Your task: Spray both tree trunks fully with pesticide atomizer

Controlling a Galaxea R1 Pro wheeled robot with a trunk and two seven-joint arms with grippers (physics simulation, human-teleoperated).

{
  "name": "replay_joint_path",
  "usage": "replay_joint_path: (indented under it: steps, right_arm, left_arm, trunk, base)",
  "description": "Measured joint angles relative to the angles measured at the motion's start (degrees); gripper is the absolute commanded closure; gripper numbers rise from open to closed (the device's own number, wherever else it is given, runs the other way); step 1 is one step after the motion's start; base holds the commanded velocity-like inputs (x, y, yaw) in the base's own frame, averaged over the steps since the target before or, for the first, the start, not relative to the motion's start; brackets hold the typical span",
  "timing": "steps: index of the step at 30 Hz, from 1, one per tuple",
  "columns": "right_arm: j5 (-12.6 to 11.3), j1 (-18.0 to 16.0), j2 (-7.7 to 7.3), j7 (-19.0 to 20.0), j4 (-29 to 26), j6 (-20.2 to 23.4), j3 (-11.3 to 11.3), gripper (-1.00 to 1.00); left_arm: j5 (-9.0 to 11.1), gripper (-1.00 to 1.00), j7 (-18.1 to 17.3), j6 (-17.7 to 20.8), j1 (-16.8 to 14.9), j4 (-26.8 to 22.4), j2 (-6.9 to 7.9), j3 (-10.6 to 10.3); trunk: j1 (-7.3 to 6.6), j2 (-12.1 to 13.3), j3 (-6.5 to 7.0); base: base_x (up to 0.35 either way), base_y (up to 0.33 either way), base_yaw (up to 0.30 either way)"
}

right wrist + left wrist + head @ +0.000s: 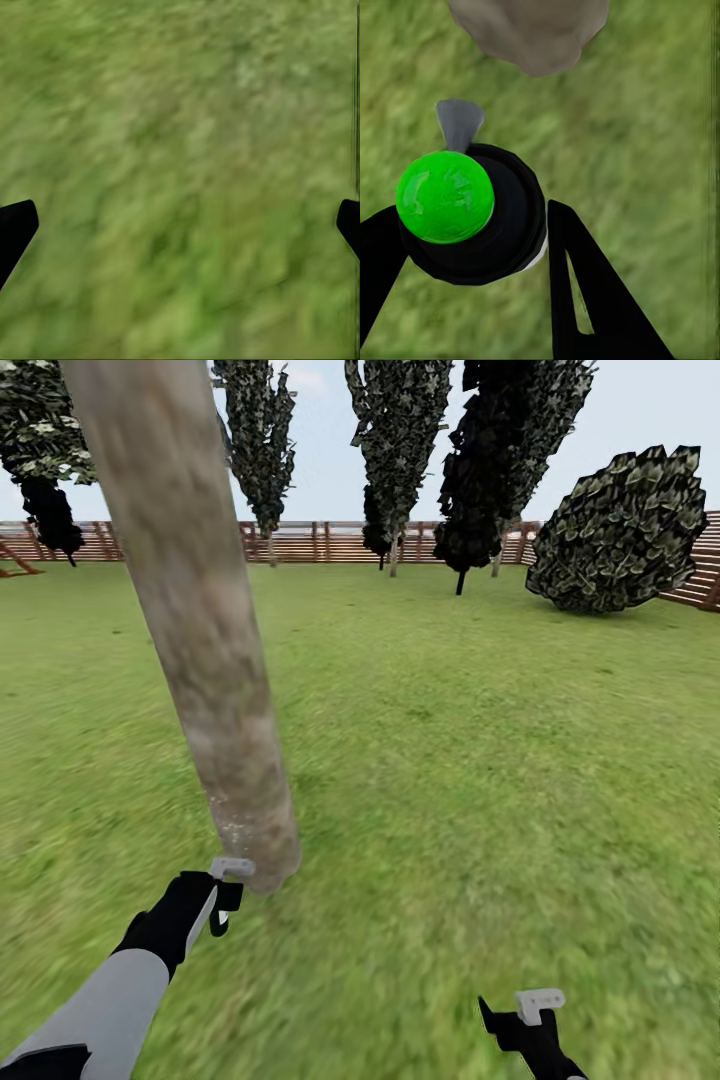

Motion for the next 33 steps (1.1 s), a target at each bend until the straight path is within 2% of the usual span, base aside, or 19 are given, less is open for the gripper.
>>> replay_joint_path:
  steps: [9, 18, 21, 23, 27, 33]
  right_arm:
    - [0.0, 0.0, -0.01, 0.0, 0.0, 0.0, 0.0, -1.00]
    - [0.0, 0.0, 0.00, 0.0, 0.0, 0.0, 0.0, -1.00]
    - [0.0, 0.0, 0.00, 0.0, 0.0, 0.0, 0.0, -1.00]
    - [0.0, 0.0, 0.00, 0.0, 0.0, 0.0, 0.0, -1.00]
    - [0.0, 0.0, 0.05, 0.0, 0.0, 0.0, 0.0, -1.00]
    - [0.0, 0.0, 0.06, 0.1, 0.0, 0.0, 0.0, -1.00]
  left_arm:
    - [0.0, 1.00, 0.1, 0.0, 0.0, 0.0, 0.00, 0.0]
    - [0.0, 1.00, 0.2, 0.0, 0.0, -0.1, -0.07, -0.1]
    - [0.3, 1.00, 4.1, 0.1, 0.0, 0.0, -0.15, 0.0]
    - [0.7, 1.00, 4.9, 0.1, 0.0, 0.0, -0.14, 0.0]
    - [1.0, 1.00, 4.8, 0.1, 0.0, 0.0, -0.08, 0.2]
    - [1.0, 1.00, 4.6, 0.1, 0.0, 0.0, -0.19, 0.2]
  trunk:
    - [0.00, 0.0, 0.00]
    - [0.00, 0.0, 0.00]
    - [0.00, 0.0, 0.00]
    - [0.00, 0.0, 0.00]
    - [-0.01, 0.0, 0.00]
    - [0.00, 0.0, 0.00]
  base:
    - [0.090, -0.269, 0.006]
    - [0.090, -0.269, 0.251]
    - [0.091, -0.269, 0.277]
    - [0.093, -0.269, 0.278]
    - [0.142, -0.263, 0.245]
    - [0.145, -0.253, 0.024]
